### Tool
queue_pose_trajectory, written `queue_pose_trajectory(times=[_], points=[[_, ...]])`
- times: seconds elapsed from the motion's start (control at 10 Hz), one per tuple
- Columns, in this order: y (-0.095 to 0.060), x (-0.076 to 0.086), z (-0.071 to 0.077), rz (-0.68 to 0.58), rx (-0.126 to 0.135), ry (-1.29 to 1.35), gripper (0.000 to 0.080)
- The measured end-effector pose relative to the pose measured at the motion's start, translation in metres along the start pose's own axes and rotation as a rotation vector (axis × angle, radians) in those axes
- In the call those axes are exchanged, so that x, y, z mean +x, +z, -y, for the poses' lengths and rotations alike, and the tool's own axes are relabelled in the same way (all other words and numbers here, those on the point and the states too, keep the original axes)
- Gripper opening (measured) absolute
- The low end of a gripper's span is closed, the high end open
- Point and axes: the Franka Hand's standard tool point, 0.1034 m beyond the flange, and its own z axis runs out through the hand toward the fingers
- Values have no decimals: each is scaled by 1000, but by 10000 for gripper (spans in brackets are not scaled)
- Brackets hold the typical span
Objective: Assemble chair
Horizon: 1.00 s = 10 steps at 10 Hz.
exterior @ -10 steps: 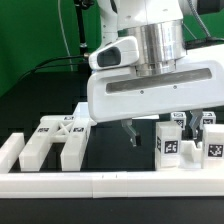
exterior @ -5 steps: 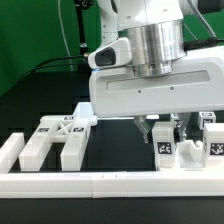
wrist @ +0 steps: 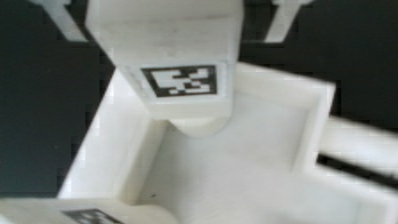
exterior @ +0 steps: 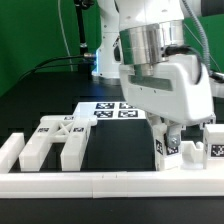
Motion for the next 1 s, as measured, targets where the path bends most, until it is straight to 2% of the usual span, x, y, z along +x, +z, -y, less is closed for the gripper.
queue_pose_trajectory(times=[0.1, 0.4, 0.5, 0.6, 0.7, 0.8, 1.0], points=[[1, -4, 0, 7, 4, 172, 288], [1, -6, 0, 7, -1, 135, 288], [1, -8, -3, 36, -41, -35, 455], [-2, -5, -2, 50, -44, -239, 577], [-1, -3, -5, 66, -52, -388, 577], [0, -6, -10, 96, -85, -526, 634], [-1, -4, -8, 91, -74, -621, 645]])
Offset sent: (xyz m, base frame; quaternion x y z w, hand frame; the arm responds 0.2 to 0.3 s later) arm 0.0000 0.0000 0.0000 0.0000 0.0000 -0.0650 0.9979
